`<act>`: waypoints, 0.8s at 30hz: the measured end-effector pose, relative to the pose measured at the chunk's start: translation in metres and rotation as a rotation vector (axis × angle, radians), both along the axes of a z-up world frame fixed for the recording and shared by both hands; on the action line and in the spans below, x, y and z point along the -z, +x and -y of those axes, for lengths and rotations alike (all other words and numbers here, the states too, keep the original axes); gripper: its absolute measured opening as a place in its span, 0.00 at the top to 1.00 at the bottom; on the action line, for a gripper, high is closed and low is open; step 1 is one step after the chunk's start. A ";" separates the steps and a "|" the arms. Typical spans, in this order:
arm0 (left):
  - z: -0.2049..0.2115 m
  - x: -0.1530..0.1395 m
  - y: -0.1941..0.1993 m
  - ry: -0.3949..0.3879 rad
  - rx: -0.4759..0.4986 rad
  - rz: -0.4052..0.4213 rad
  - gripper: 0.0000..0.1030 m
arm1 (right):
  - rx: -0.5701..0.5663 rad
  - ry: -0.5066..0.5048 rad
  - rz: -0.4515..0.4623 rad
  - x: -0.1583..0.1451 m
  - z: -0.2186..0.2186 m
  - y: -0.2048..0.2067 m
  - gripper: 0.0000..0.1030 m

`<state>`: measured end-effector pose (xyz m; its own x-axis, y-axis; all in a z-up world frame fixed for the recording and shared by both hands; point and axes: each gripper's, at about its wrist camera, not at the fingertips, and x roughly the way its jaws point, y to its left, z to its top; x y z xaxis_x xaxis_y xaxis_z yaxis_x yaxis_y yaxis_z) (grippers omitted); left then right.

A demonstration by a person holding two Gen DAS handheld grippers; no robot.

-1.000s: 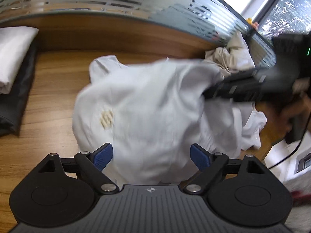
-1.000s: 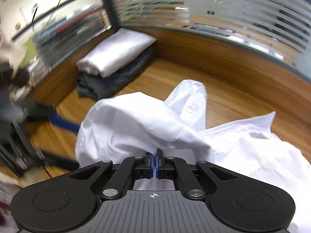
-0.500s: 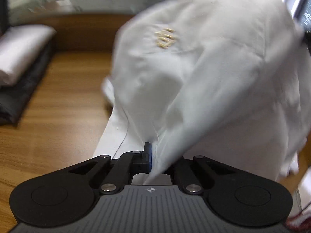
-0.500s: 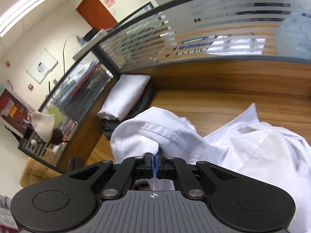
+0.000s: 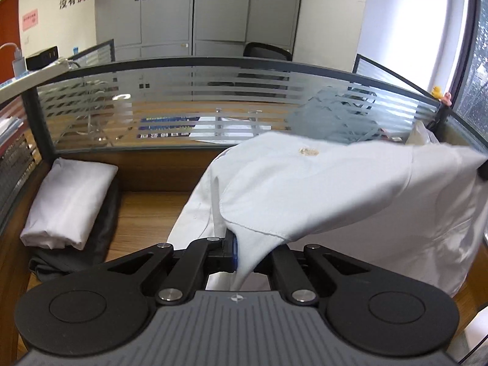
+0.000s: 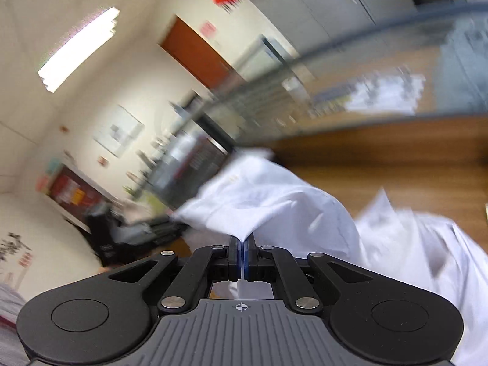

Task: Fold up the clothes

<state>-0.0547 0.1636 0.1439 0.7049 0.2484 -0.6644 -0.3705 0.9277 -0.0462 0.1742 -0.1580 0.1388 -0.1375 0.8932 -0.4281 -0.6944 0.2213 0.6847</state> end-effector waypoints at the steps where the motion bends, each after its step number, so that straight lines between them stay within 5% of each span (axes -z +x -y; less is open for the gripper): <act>1: 0.005 0.003 0.002 0.004 -0.007 -0.008 0.97 | -0.005 0.016 0.006 -0.004 0.002 0.001 0.96; 5: 0.007 0.048 0.014 -0.041 -0.051 -0.104 0.97 | 0.006 -0.033 0.029 0.017 -0.011 0.007 0.96; 13: -0.013 0.150 0.011 -0.134 -0.126 -0.204 0.95 | 0.055 -0.168 -0.065 0.110 -0.054 0.013 0.96; 19: -0.025 0.177 0.003 -0.154 -0.125 -0.214 0.94 | 0.107 -0.220 -0.102 0.154 -0.087 0.006 0.96; 24: -0.029 0.166 -0.002 -0.142 -0.135 -0.194 0.85 | 0.120 -0.268 -0.140 0.189 -0.103 0.000 0.96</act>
<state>-0.0569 0.1921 -0.0220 0.5276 0.2257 -0.8189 -0.5048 0.8587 -0.0886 0.1739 -0.0553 -0.0504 -0.1120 0.7647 -0.6346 -0.5553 0.4815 0.6781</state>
